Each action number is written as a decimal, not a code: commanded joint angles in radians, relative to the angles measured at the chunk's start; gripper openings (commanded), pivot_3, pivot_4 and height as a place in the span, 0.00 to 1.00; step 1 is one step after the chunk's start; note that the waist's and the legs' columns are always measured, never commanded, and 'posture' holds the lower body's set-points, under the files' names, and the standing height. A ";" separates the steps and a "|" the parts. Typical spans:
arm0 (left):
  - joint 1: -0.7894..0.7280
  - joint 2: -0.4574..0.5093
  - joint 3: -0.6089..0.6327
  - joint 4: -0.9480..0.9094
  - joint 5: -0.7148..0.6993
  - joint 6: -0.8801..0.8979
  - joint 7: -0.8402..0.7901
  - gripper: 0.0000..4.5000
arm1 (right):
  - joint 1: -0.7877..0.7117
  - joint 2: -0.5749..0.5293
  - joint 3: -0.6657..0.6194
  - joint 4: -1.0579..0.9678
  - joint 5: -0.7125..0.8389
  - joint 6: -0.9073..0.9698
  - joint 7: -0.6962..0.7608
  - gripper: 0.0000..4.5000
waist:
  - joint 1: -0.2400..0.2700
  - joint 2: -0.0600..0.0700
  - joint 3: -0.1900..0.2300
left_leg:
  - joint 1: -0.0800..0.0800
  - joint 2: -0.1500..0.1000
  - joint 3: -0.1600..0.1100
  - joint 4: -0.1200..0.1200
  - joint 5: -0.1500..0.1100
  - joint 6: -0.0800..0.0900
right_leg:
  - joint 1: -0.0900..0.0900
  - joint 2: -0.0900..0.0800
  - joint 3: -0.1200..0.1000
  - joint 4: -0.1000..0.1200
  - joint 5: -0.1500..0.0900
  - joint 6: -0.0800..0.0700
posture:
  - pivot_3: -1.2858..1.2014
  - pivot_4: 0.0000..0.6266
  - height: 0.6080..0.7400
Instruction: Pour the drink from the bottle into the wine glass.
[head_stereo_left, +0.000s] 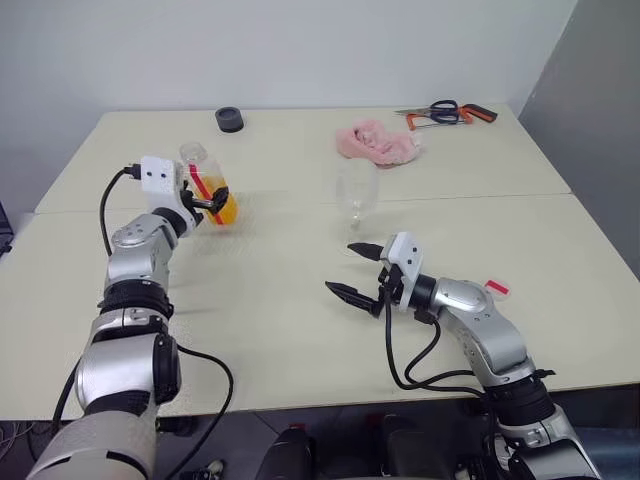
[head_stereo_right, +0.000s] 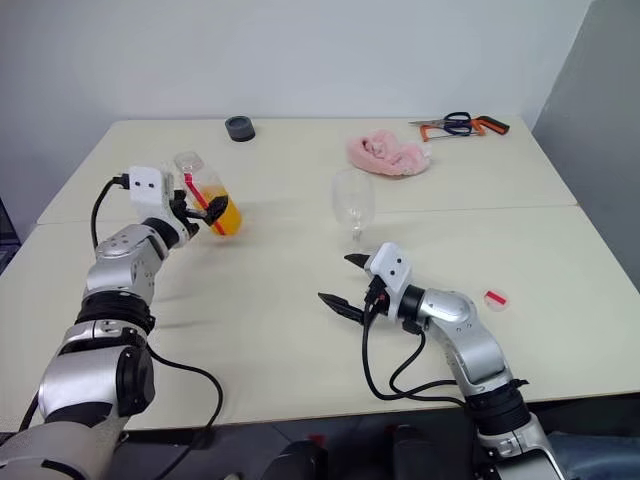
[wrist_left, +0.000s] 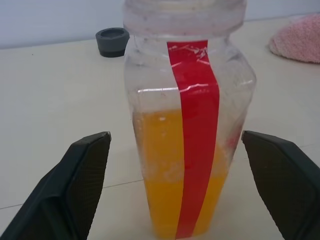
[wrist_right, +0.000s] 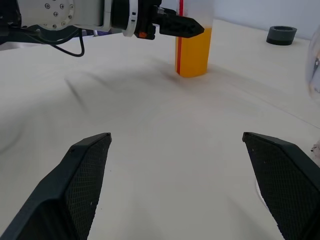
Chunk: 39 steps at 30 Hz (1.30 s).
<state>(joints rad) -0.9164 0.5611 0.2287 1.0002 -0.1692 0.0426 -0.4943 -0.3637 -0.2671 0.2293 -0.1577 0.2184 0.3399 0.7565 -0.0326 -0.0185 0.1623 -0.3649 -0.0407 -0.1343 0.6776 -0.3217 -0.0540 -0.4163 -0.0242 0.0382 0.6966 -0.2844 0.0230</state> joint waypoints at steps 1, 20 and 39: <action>-0.060 0.010 0.001 0.048 0.010 -0.048 -0.012 0.73 | -0.009 0.002 0.001 -0.054 0.015 -0.003 -0.006 1.00 | 0.000 0.000 0.000 | 0.000 0.000 0.000 0.000 0.000 0.000 | 0.000 0.000 0.000 0.000 0.000 0.000 | 0.52 0.24 1.00; 0.008 -0.066 -0.138 -0.306 0.029 0.018 -0.186 0.37 | 0.077 -0.072 -0.083 -0.257 0.066 0.085 -0.061 1.00 | 0.002 0.000 0.000 | -0.007 -0.001 -0.001 0.002 0.000 0.000 | -0.005 -0.002 0.000 0.000 0.000 0.000 | 0.52 0.24 1.00; -0.194 -0.105 -0.397 -0.192 0.325 -0.382 -0.155 0.36 | 0.027 -0.087 -0.233 -0.299 0.118 0.124 -0.237 1.00 | -0.001 -0.001 0.000 | -0.009 -0.001 0.001 0.002 0.000 0.000 | -0.007 -0.001 0.001 0.000 0.000 0.000 | 0.52 0.24 1.00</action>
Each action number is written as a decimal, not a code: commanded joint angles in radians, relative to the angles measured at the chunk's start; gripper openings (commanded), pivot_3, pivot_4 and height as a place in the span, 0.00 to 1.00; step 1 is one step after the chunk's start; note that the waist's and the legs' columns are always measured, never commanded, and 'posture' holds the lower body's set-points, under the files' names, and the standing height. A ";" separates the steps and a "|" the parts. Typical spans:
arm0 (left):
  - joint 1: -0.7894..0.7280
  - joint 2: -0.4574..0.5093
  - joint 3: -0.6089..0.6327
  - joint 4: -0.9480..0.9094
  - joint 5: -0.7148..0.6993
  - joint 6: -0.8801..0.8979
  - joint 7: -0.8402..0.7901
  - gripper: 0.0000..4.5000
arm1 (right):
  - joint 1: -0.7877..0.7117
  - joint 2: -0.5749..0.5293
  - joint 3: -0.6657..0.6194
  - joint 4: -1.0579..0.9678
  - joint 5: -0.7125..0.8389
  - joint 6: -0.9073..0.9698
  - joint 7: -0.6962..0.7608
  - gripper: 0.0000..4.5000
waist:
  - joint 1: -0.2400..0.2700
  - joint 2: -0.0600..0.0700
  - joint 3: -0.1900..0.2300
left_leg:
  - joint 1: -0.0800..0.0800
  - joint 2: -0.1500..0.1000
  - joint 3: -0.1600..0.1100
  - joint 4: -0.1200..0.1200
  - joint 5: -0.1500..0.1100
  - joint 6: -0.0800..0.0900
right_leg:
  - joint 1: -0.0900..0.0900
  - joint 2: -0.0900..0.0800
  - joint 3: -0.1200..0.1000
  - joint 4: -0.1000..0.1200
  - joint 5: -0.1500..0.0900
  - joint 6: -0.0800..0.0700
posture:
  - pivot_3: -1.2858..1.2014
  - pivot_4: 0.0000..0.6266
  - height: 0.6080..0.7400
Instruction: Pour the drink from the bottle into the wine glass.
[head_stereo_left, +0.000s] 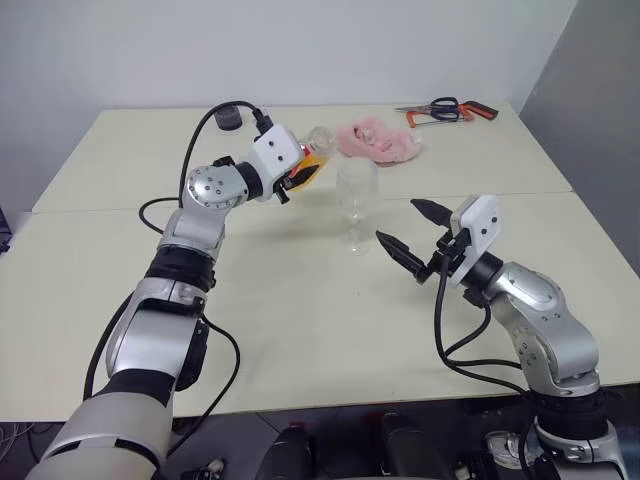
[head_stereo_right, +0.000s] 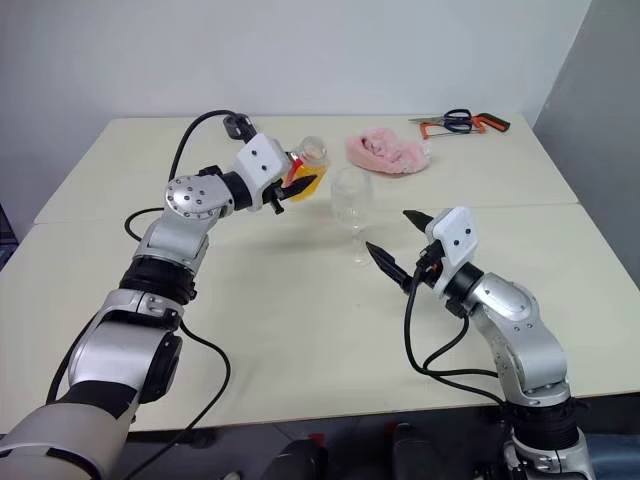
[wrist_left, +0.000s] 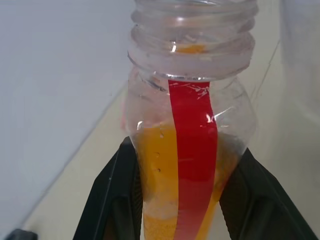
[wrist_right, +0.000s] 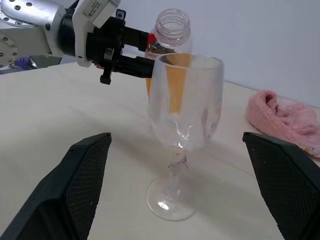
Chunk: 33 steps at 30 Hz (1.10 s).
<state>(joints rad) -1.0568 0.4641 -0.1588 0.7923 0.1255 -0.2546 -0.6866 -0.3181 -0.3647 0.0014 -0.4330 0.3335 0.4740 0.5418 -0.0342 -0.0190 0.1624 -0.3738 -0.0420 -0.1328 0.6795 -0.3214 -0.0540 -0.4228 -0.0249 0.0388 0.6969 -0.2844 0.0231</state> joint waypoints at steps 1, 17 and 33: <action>-0.065 -0.015 -0.015 0.034 0.043 -0.103 0.049 0.36 | -0.020 0.014 -0.002 -0.025 0.002 -0.011 -0.028 1.00 | 0.000 0.000 0.000 | 0.000 0.000 0.001 0.000 0.000 0.000 | 0.000 0.000 0.000 0.000 0.000 0.000 | 0.52 0.24 1.00; -0.170 -0.041 -0.082 0.167 0.206 -0.286 0.214 0.36 | -0.068 0.017 0.027 -0.037 0.014 -0.016 -0.024 1.00 | 0.000 0.000 0.000 | 0.000 0.000 0.000 0.000 0.000 0.000 | 0.000 0.000 0.000 0.000 0.000 0.000 | 0.52 0.24 1.00; -0.221 -0.033 -0.148 0.206 0.340 -0.385 0.361 0.36 | -0.080 0.013 0.039 -0.027 -0.005 -0.005 -0.053 1.00 | 0.000 0.000 0.000 | 0.000 0.000 0.000 0.000 0.000 0.000 | 0.000 0.000 0.000 0.000 0.000 0.000 | 0.52 0.24 1.00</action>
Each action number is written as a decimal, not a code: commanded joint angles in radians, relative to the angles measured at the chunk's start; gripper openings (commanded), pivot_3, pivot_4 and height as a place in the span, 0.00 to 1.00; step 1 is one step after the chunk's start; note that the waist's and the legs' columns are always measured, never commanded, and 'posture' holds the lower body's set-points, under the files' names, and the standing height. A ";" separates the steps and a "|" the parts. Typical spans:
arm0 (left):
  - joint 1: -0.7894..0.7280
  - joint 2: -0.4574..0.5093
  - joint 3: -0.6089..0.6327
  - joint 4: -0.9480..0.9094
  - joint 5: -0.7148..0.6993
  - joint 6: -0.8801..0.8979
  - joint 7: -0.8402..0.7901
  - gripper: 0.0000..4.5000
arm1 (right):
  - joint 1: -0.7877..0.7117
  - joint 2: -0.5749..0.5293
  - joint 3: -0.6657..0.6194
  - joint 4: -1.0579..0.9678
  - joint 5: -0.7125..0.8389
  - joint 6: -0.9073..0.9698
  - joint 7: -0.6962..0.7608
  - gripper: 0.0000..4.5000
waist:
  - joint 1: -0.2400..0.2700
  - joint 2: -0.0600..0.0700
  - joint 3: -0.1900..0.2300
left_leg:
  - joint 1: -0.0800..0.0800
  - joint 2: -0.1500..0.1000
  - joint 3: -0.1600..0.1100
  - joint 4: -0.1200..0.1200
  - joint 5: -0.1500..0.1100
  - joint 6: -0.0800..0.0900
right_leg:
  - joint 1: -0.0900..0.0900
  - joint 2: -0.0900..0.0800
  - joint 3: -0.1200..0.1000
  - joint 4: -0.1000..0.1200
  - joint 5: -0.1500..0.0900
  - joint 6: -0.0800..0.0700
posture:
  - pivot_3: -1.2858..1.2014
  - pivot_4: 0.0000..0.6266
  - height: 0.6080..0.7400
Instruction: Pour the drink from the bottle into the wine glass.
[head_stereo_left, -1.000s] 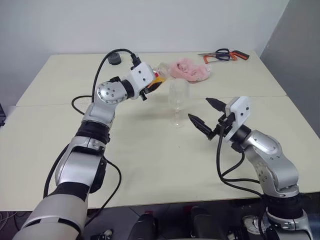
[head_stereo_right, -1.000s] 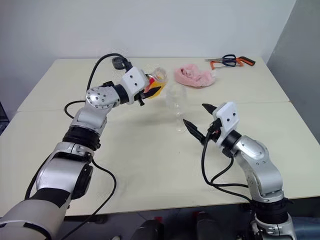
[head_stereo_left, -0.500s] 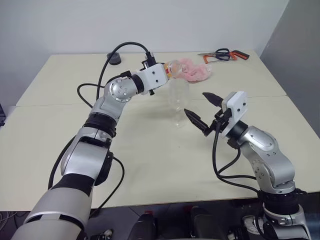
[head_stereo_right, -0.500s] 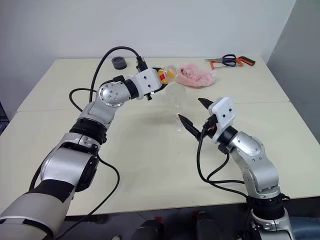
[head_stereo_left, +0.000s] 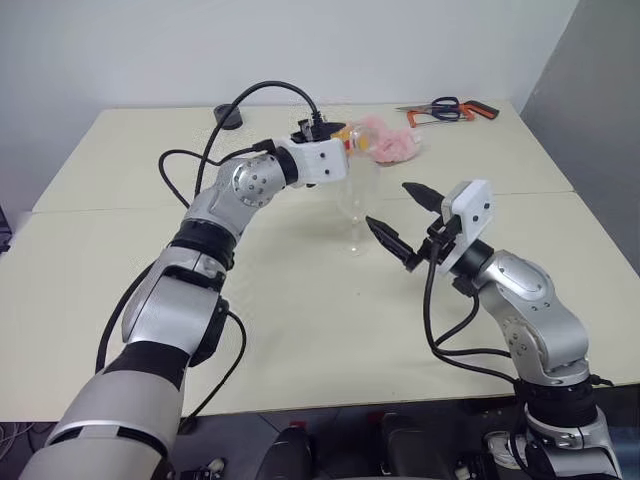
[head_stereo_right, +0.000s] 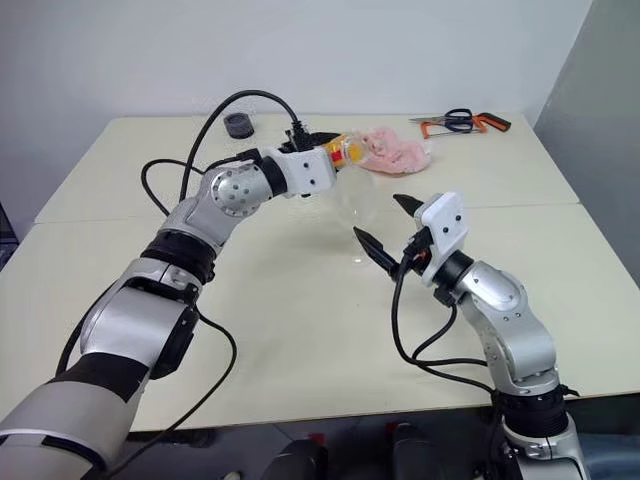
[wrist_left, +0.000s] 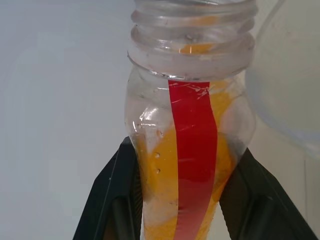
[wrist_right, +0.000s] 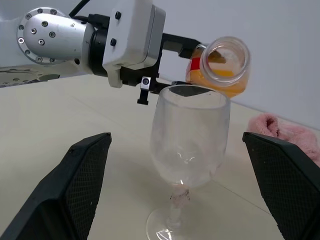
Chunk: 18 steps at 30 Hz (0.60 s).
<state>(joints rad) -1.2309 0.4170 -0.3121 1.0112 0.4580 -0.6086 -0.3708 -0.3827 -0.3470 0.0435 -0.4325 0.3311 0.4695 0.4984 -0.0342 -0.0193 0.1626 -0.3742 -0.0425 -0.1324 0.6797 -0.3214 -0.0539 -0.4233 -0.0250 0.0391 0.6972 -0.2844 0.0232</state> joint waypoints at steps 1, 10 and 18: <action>-0.050 0.015 0.004 -0.009 0.013 -0.035 0.053 0.36 | -0.016 -0.005 -0.003 -0.027 -0.003 0.000 -0.011 1.00 | -0.001 0.000 0.000 | 0.000 0.000 0.000 0.000 0.000 0.000 | 0.000 0.000 0.000 0.000 0.000 0.000 | 0.52 0.24 1.00; -0.070 0.030 -0.009 0.008 0.058 -0.068 0.116 0.36 | -0.016 -0.009 -0.004 -0.025 -0.001 0.008 -0.012 1.00 | 0.000 0.000 0.000 | 0.000 0.000 0.000 0.000 0.000 0.000 | 0.000 0.000 0.000 0.000 0.000 0.000 | 0.52 0.24 1.00; -0.088 0.048 -0.029 0.025 0.091 -0.091 0.152 0.36 | -0.012 -0.018 -0.016 -0.034 0.014 0.025 -0.005 1.00 | 0.000 0.000 0.000 | 0.000 0.000 0.000 0.000 0.000 0.000 | 0.000 0.000 0.000 0.000 0.000 0.000 | 0.52 0.24 1.00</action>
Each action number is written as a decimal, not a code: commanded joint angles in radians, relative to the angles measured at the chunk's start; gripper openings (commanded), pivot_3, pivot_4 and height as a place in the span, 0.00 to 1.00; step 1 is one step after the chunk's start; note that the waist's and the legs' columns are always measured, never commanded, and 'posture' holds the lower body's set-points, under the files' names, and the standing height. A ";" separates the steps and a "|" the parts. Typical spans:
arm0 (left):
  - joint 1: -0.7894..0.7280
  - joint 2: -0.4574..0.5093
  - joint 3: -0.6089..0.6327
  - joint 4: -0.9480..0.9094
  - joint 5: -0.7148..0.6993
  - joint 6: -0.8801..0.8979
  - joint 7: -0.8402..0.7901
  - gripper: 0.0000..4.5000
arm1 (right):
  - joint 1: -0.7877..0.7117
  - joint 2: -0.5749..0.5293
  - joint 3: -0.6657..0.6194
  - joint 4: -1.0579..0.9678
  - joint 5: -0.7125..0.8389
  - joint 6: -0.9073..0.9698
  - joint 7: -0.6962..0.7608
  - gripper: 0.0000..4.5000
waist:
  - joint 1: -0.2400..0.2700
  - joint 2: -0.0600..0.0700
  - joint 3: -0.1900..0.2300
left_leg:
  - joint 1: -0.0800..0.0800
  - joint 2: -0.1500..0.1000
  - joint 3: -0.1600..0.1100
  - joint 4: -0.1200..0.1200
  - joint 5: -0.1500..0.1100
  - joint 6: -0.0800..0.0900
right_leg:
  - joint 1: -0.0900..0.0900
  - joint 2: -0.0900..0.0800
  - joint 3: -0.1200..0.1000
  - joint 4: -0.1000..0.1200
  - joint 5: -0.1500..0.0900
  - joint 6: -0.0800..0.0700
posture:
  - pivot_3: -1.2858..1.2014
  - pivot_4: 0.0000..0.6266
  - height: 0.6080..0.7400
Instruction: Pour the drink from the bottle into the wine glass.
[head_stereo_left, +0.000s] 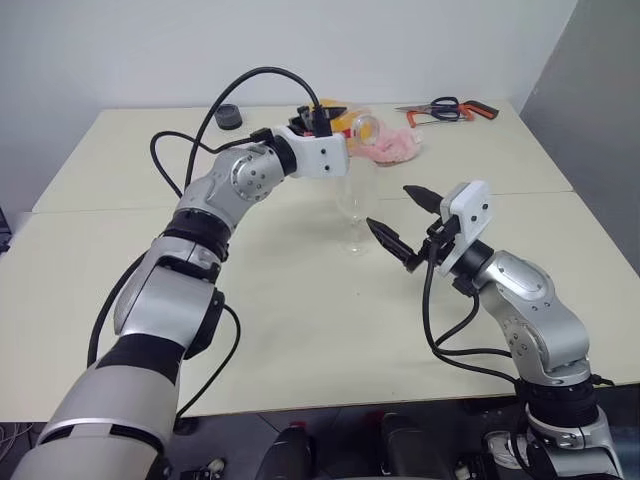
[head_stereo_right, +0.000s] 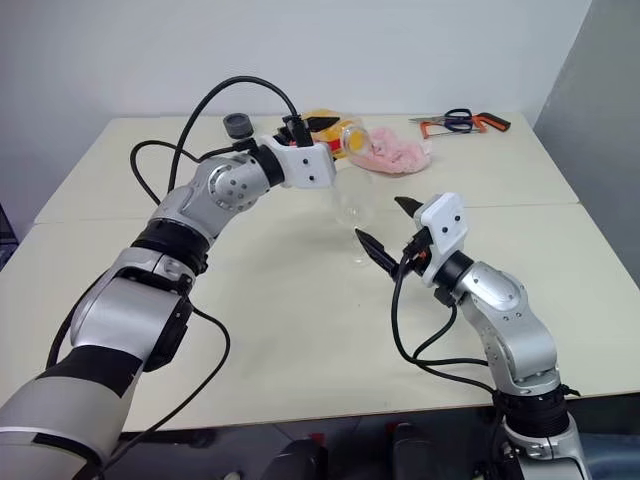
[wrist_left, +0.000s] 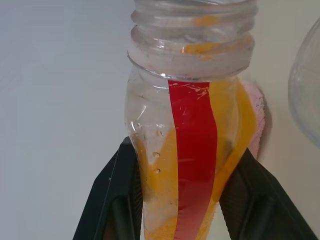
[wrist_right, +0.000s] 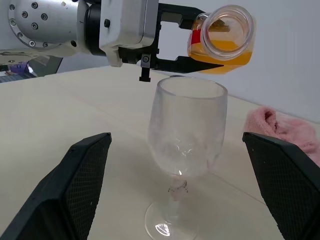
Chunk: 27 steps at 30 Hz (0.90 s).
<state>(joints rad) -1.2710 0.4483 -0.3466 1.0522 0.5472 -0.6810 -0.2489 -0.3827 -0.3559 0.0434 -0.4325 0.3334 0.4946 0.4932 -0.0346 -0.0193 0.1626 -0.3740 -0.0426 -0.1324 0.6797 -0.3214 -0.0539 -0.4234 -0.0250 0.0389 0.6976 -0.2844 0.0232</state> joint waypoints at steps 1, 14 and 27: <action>-0.050 0.018 0.003 -0.013 0.005 -0.021 0.033 0.36 | -0.014 -0.009 -0.016 -0.033 0.012 0.001 0.000 1.00 | 0.000 0.000 0.000 | 0.000 0.000 0.000 0.000 0.000 0.000 | 0.000 0.000 0.000 0.000 0.000 0.000 | 0.52 0.24 1.00; -0.069 0.045 -0.025 0.005 0.063 -0.044 0.086 0.36 | -0.025 -0.012 -0.021 -0.022 0.013 -0.001 0.002 1.00 | 0.000 0.000 0.000 | 0.000 0.000 0.000 0.000 0.000 0.000 | 0.000 0.000 0.000 0.000 0.000 0.000 | 0.52 0.24 1.00; -0.081 0.062 -0.041 0.019 0.095 -0.058 0.118 0.36 | -0.019 -0.015 -0.024 -0.013 0.012 -0.019 0.012 1.00 | 0.000 0.000 0.000 | 0.000 0.000 0.000 0.000 0.000 0.000 | 0.000 0.000 0.000 0.000 0.000 0.000 | 0.52 0.24 1.00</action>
<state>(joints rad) -1.3018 0.4906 -0.3907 1.0816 0.6477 -0.7282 -0.1615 -0.3867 -0.3703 0.0400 -0.4283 0.3344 0.5039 0.5009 -0.0349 -0.0193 0.1625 -0.3741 -0.0427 -0.1322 0.6799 -0.3214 -0.0539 -0.4235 -0.0250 0.0390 0.6980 -0.2844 0.0232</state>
